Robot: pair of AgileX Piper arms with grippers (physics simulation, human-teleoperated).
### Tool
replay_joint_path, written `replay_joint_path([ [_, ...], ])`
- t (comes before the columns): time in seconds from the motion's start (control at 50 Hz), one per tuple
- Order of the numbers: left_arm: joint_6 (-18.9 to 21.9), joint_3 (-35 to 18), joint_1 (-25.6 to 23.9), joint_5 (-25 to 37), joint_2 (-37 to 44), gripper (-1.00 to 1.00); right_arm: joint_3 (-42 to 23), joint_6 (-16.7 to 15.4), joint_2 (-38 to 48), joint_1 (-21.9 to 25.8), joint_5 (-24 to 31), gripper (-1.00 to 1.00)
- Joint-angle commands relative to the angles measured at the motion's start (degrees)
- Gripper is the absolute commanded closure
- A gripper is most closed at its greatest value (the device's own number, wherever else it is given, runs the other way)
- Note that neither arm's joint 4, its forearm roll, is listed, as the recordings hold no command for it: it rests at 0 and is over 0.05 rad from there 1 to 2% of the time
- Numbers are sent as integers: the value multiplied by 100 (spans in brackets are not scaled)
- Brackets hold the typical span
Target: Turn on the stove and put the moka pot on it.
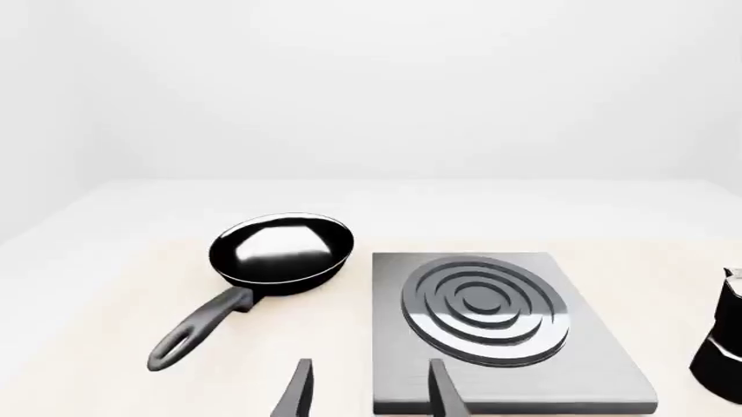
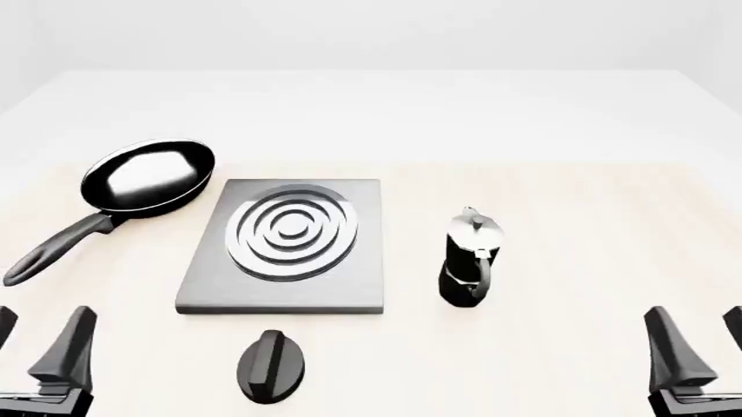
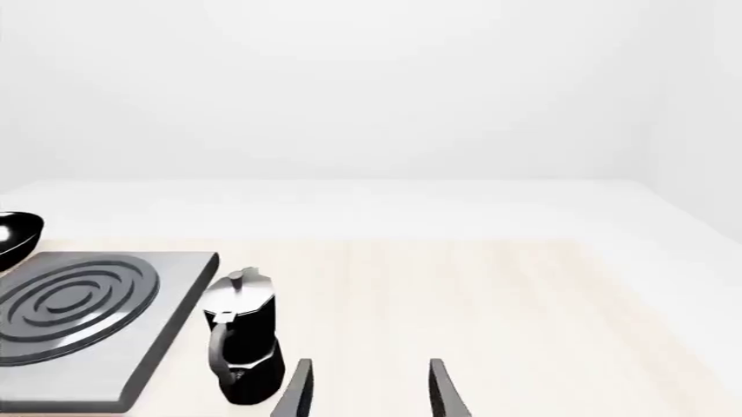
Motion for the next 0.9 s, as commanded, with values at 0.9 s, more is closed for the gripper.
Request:
replay_joint_path([
  [0.9,683,-2150,-2033,-484,3941,-100,-99,-31,-7,277,97,-100],
])
